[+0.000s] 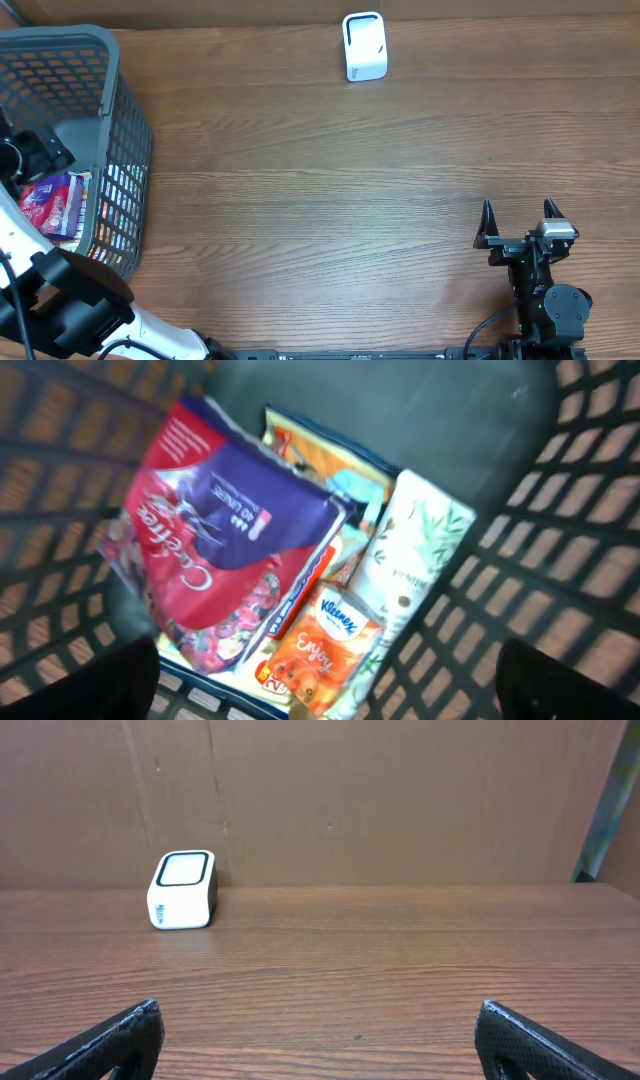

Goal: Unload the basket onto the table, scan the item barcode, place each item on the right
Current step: 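Move the left gripper over the basket and lower it inside, then grasp the purple-red pad pack in the basket with the left gripper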

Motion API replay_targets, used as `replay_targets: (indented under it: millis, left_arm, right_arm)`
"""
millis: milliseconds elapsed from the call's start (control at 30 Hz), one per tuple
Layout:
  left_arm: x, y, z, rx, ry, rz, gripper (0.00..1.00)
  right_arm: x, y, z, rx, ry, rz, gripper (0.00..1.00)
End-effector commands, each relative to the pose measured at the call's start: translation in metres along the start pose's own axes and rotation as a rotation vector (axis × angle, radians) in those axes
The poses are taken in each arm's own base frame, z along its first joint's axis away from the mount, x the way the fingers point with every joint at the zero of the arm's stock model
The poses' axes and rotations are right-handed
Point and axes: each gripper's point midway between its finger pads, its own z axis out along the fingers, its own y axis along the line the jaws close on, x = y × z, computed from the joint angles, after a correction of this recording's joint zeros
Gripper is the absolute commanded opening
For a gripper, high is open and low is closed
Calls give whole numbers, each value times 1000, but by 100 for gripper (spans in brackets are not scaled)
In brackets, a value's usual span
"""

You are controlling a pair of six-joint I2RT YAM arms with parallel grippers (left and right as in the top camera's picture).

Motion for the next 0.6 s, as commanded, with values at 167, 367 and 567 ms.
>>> replay_targets:
  millis: [167, 367, 567]
  left_arm:
    - [17, 11, 35, -53, 73, 53, 95]
    - [16, 12, 53, -55, 56, 111, 86]
    - [18, 23, 73, -115, 53, 125, 100]
  right_arm:
    - [1, -1, 0, 7, -6, 2, 100]
    - [1, -1, 0, 7, -5, 2, 100]
    - [1, -1, 0, 7, -6, 2, 100]
